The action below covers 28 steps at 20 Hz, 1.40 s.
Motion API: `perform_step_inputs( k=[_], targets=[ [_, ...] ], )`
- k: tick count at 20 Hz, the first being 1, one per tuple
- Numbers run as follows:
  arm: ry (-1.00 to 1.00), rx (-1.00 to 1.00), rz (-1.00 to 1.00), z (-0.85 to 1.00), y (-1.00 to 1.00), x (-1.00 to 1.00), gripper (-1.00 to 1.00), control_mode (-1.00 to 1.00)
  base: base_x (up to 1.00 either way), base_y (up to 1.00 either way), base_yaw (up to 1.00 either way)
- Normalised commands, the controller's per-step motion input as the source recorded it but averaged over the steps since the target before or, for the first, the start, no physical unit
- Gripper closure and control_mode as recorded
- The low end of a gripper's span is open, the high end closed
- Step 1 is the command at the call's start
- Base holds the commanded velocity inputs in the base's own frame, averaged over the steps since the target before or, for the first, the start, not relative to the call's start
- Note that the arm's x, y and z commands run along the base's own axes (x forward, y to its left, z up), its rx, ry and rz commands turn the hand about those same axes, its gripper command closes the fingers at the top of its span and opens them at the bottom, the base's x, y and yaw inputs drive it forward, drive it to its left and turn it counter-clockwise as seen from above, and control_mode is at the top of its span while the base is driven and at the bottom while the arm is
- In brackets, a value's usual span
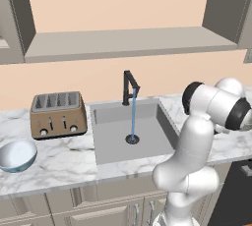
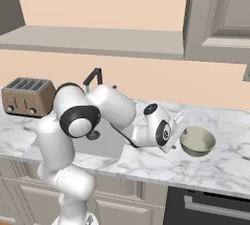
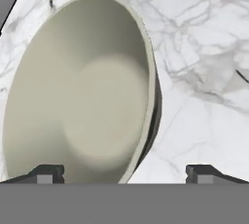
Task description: Rinse each bowl for a few seconds and place them down in the sink or on the counter.
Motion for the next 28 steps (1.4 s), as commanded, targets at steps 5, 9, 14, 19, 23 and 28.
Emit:
perform_step_inputs(
  k=[5, 9, 14, 19, 23, 28],
  targets=[
    [0.02, 0.05, 0.0, -0.25, -0.31, 0.21, -1.0, -1.0, 0.0, 0.0, 0.0],
    [0.03, 0.07, 0.0, -0.24, -0.3, 0.16, 1.0, -1.0, 0.0, 0.0, 0.0],
    [0.03, 0.07, 0.0, -0.19, -0.31, 0.05, 1.0, -1.0, 0.0, 0.0, 0.0],
    [0.06, 0.1, 0.0, -0.21, -0.38, 0.0, 1.0, -1.0, 0.0, 0.0, 0.0],
    [0.12, 0.13, 0.0, -0.13, -0.39, 0.0, 1.0, -1.0, 0.0, 0.0, 0.0],
    [0.0, 0.02, 0.0, -0.03, 0.02, -0.34, 1.0, -1.0, 0.0, 0.0, 0.0]
  ],
)
